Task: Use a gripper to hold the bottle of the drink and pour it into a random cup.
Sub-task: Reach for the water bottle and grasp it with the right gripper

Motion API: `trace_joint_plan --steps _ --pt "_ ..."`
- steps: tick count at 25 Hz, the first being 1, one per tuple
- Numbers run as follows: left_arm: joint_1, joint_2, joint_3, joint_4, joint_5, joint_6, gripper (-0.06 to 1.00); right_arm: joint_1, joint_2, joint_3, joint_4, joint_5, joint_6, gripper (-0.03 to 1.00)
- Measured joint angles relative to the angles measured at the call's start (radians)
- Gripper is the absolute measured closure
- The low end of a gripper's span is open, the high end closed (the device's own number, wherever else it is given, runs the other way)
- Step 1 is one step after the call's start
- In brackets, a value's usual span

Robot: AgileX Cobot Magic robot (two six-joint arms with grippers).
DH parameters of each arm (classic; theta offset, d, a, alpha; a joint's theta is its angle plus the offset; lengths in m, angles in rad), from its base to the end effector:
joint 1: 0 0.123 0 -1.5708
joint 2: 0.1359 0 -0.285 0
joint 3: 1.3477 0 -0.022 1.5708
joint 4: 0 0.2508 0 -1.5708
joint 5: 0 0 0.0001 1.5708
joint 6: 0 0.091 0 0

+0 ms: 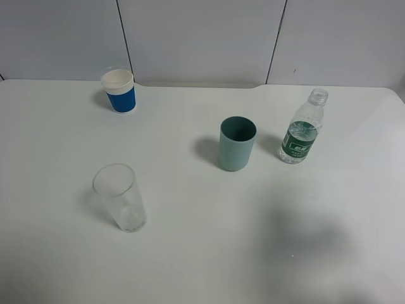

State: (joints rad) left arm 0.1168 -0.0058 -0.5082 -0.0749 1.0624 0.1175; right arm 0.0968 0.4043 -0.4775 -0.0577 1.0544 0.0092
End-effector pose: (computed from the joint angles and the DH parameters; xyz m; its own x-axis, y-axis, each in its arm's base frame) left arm -0.0061 -0.0067 0.2796 -0.4442 0.0292 -0.8955 -0.0222 0.9988 0.0436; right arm 0.0567 0.0009 0.2605 -0.7741 -0.0945 -0.6260 -0.0802 0.9955 -0.0512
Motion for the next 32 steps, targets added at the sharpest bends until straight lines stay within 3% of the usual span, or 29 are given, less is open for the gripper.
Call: trace_joint_plan --steps 5,8,10,24,32 --pt "0.0 0.0 0.0 0.0 0.0 0.0 -0.05 0.0 0.031 -0.016 0.0 -0.019 0.012 0.23" --pt "0.0 0.0 0.0 0.0 0.0 0.0 -0.05 0.0 0.05 -0.04 0.019 -0.093 0.015 0.23" --pt "0.0 0.0 0.0 0.0 0.0 0.0 -0.05 0.0 0.095 -0.073 0.058 -0.197 0.015 0.23" --pt "0.0 0.0 0.0 0.0 0.0 0.0 -0.05 0.0 0.455 -0.077 0.022 -0.508 0.015 0.23" --pt "0.0 0.0 0.0 0.0 0.0 0.0 -0.05 0.0 0.625 -0.006 0.014 -0.704 0.014 0.23"
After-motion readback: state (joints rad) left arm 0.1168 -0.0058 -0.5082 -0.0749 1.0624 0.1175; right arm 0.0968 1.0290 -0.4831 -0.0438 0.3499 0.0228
